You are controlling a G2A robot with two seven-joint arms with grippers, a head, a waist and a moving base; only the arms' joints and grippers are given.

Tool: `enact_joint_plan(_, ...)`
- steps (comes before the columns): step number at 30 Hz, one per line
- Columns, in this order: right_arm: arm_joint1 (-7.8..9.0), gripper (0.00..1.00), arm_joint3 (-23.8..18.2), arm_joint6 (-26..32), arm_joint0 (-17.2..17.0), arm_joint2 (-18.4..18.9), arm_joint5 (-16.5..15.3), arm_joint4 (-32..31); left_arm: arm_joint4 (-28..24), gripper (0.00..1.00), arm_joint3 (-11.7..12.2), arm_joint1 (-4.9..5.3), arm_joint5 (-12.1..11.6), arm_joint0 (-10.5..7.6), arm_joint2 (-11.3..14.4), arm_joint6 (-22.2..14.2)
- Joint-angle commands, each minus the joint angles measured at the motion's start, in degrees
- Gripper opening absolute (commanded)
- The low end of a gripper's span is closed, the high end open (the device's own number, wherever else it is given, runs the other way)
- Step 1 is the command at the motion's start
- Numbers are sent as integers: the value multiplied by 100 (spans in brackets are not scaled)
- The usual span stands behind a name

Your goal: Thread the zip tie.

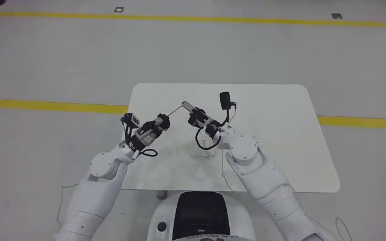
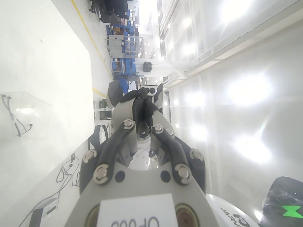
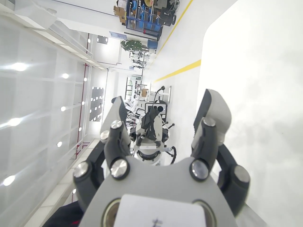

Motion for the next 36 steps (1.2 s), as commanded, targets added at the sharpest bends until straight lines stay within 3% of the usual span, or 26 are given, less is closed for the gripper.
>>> enact_joint_plan(1,8,100,29,144,8,35,-41,67,-151,0,-13,25,194,6,-39,-338)
enact_joint_plan(12,9,100,72,117,-40,90,-105,216,-197,0,27,20,242,-41,0,-307)
enact_joint_plan(21,64,100,829,1661,365,454,-186,1469,-534,0,409,169,543,-151,-431,-1772)
enact_joint_plan(27,42,100,1675,3057,987,295,-231,2171,-685,0,650,258,736,-250,-606,-2674)
enact_joint_plan(29,39,100,1730,3110,1020,287,-241,2212,-643,0,802,299,827,-350,-606,-3241)
enact_joint_plan(36,39,100,1730,3110,1020,287,-241,2212,-643,0,802,299,827,-350,-606,-3241)
